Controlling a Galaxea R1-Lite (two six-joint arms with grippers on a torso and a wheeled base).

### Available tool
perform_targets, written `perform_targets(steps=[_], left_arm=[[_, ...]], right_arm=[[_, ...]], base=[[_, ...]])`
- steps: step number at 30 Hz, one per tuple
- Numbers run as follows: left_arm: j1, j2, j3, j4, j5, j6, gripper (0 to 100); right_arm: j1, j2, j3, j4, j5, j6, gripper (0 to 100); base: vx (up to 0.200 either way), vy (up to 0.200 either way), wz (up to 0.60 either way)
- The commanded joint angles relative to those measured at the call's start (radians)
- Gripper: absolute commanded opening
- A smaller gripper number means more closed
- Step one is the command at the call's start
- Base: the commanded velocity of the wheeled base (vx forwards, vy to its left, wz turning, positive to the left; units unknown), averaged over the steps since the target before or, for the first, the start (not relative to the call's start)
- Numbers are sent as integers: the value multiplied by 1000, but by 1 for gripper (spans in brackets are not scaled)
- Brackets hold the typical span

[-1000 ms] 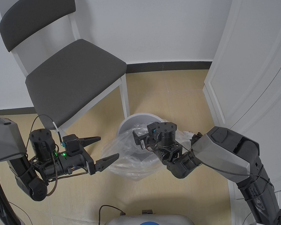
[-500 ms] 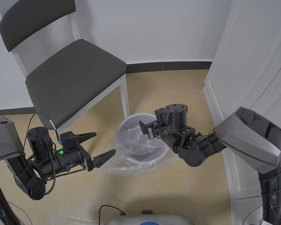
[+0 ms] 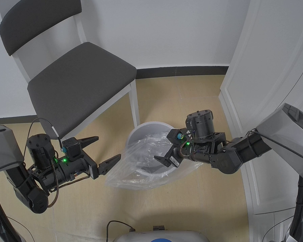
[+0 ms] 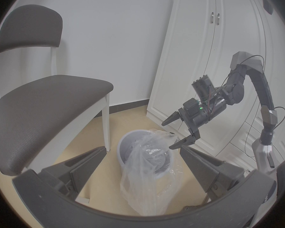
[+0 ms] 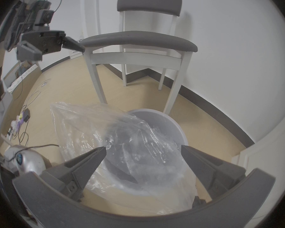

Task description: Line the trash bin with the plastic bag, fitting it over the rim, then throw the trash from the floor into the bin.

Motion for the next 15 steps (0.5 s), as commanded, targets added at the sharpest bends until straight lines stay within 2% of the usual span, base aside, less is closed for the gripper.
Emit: perform_targets(steps=[1,8,15], left_arm=[[11,1,-13,-1,3,3,100],[20,10,-23,-1,3,3,100],[24,21,-27,-1,3,3,100]], right_arm=[[-70,90,-78,25,71,-51,100],[-120,202,-234,83,116,-54,100],[-135,244,-274,74,145,-53,100]], base=[[0,0,0],[0,0,0],[0,0,0]])
